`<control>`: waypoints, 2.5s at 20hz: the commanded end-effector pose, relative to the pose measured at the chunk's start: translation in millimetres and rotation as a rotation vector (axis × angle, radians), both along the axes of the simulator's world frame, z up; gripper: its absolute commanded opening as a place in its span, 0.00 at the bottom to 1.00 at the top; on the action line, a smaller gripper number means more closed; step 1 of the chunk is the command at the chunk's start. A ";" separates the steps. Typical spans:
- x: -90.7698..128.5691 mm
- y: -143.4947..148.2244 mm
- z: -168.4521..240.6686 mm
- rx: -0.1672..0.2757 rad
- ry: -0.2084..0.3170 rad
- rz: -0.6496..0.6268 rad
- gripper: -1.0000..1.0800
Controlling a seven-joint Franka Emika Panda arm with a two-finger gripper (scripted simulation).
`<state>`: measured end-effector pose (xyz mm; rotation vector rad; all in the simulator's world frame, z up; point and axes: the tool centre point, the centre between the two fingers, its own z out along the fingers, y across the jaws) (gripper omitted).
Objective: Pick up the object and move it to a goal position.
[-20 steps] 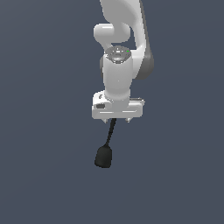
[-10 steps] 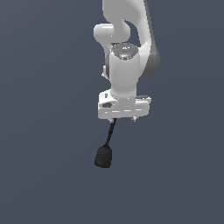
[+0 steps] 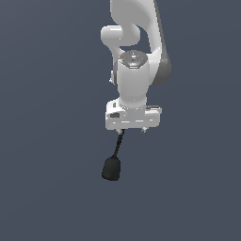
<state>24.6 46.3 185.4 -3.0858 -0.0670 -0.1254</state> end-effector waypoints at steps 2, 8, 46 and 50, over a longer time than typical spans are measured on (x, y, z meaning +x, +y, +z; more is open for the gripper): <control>0.5 -10.5 -17.6 -0.005 0.014 -0.031 0.96; -0.6 -39.8 -66.9 -0.022 0.049 -0.117 0.96; -7.7 -71.2 -168.4 -0.046 0.085 -0.204 0.00; -7.8 -70.3 -168.3 -0.045 0.086 -0.203 0.00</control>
